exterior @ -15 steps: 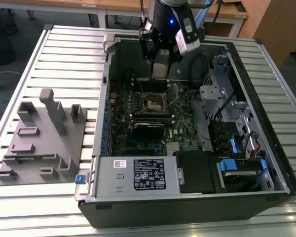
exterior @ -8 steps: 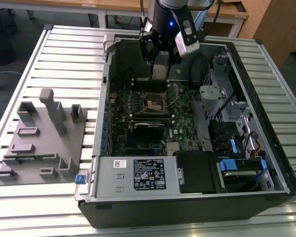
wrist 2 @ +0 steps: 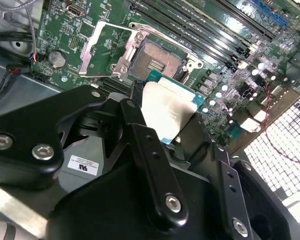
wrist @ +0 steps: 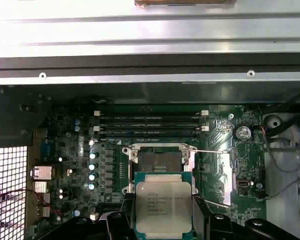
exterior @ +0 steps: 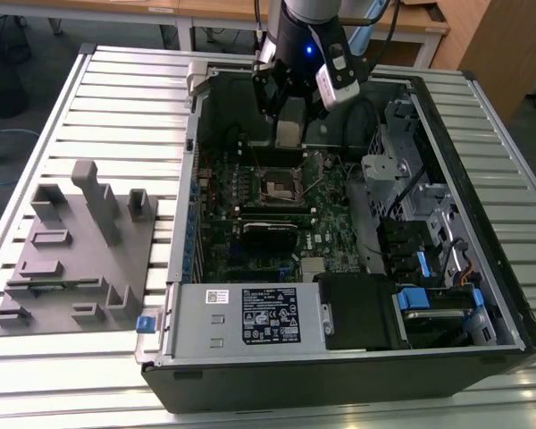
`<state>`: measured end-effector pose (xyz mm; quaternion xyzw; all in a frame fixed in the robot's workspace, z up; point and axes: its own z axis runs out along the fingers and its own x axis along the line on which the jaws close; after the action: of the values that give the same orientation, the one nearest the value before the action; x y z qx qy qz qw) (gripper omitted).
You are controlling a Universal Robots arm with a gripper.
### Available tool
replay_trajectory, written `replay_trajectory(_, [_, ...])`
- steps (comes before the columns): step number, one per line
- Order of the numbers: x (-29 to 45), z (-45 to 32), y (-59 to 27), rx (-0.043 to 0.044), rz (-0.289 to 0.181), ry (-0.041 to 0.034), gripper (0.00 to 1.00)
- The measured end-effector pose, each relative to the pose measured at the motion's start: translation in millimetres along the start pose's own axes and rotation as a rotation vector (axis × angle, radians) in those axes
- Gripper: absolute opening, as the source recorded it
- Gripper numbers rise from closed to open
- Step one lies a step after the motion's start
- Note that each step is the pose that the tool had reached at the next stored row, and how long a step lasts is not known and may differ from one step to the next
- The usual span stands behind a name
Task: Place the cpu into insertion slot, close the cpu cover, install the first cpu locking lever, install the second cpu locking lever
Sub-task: 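Place the cpu into insertion slot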
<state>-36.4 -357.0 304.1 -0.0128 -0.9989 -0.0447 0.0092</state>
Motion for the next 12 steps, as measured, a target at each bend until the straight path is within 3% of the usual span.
replay_trajectory(12, [-0.1,3.9,-0.4,0.0001,0.0,0.0,0.54])
